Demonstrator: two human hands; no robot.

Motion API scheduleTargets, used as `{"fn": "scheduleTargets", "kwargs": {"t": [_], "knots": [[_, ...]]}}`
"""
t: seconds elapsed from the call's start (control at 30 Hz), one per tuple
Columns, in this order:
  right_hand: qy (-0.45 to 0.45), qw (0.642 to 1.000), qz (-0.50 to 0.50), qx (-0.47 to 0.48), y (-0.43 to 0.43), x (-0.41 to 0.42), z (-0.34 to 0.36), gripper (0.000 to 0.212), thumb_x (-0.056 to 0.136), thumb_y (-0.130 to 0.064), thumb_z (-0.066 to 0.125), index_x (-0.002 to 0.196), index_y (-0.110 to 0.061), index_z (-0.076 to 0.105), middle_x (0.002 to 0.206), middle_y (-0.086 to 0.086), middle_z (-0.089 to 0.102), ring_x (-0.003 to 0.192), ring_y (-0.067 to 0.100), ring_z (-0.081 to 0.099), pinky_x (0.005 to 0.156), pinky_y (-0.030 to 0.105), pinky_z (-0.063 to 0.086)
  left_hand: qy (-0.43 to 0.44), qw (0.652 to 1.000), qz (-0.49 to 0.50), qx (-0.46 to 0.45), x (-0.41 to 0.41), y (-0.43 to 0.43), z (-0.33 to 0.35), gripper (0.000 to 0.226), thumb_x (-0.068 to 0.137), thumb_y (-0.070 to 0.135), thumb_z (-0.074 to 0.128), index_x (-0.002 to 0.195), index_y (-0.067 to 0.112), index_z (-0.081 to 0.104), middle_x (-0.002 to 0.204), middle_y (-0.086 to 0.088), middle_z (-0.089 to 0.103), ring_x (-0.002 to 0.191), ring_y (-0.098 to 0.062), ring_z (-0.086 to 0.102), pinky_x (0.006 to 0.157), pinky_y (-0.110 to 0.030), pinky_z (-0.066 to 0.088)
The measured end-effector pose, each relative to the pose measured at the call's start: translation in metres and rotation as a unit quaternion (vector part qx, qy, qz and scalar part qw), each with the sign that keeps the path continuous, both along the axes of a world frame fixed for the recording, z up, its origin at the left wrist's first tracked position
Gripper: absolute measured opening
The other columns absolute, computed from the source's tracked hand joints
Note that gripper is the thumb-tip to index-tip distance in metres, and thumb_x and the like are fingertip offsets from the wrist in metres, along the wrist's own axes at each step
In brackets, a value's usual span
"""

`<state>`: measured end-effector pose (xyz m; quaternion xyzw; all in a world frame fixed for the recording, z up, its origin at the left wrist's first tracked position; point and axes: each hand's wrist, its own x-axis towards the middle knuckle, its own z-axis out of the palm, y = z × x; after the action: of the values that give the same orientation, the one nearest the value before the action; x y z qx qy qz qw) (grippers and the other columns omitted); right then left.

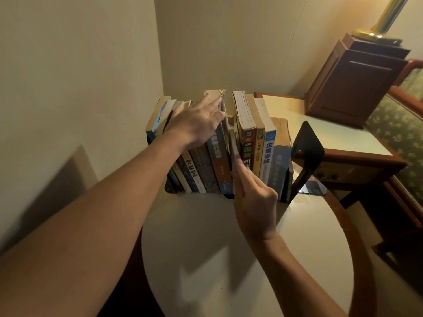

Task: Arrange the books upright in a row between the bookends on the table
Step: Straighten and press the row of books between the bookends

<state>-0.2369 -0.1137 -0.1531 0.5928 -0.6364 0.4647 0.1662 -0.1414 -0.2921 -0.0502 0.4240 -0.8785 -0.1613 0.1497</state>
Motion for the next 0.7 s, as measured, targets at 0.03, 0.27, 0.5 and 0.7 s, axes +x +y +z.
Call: {"fn": "scheduleTargets", "kwargs": {"t": [0.03, 0.27, 0.5, 0.7], "knots": [[0.0, 1.0, -0.003, 0.009, -0.002, 0.0, 0.0, 0.04, 0.099, -0.011, 0.06, 0.138, -0.001, 0.056, 0.124, 0.016, 0.068, 0.116, 0.028, 0.065, 0.085, 0.046, 0.061, 0.001, 1.0, -0.001, -0.002, 0.0, 0.0, 0.001, 0.059, 0.1, 0.06, 0.012, 0.156, 0.044, 0.014, 0.166, 0.013, 0.001, 0.153, -0.018, 0.009, 0.122, -0.055, -0.005], [0.011, 0.991, -0.063, 0.12, -0.007, 0.001, 0.0, 0.051, 0.096, 0.002, 0.059, 0.146, -0.007, 0.049, 0.094, 0.016, 0.076, 0.079, 0.031, 0.075, 0.068, 0.053, 0.062, 0.019, 1.0, -0.008, 0.003, -0.002, 0.007, 0.008, 0.056, 0.101, 0.057, 0.019, 0.156, 0.042, 0.02, 0.166, 0.015, 0.005, 0.152, -0.017, 0.015, 0.122, -0.054, 0.004], [-0.065, 0.974, -0.126, 0.174, -0.026, 0.012, -0.003, 0.05, 0.097, -0.001, 0.054, 0.143, -0.019, 0.054, 0.074, 0.011, 0.069, 0.065, 0.034, 0.066, 0.054, 0.036, 0.05, 0.043, 0.999, -0.033, 0.004, -0.011, 0.011, 0.013, 0.051, 0.104, 0.049, 0.025, 0.155, 0.042, 0.026, 0.165, 0.017, 0.011, 0.152, -0.019, 0.015, 0.118, -0.047, 0.019], [-0.116, 0.978, -0.131, 0.116, -0.036, 0.022, -0.002, 0.049, 0.099, -0.01, 0.059, 0.145, -0.028, 0.052, 0.087, 0.013, 0.073, 0.076, 0.037, 0.07, 0.066, 0.047, 0.062, 0.043, 0.998, -0.044, 0.003, -0.01, 0.007, 0.01, 0.06, 0.096, 0.054, 0.022, 0.154, 0.043, 0.026, 0.165, 0.017, 0.012, 0.152, -0.02, 0.017, 0.117, -0.049, 0.022]]}}
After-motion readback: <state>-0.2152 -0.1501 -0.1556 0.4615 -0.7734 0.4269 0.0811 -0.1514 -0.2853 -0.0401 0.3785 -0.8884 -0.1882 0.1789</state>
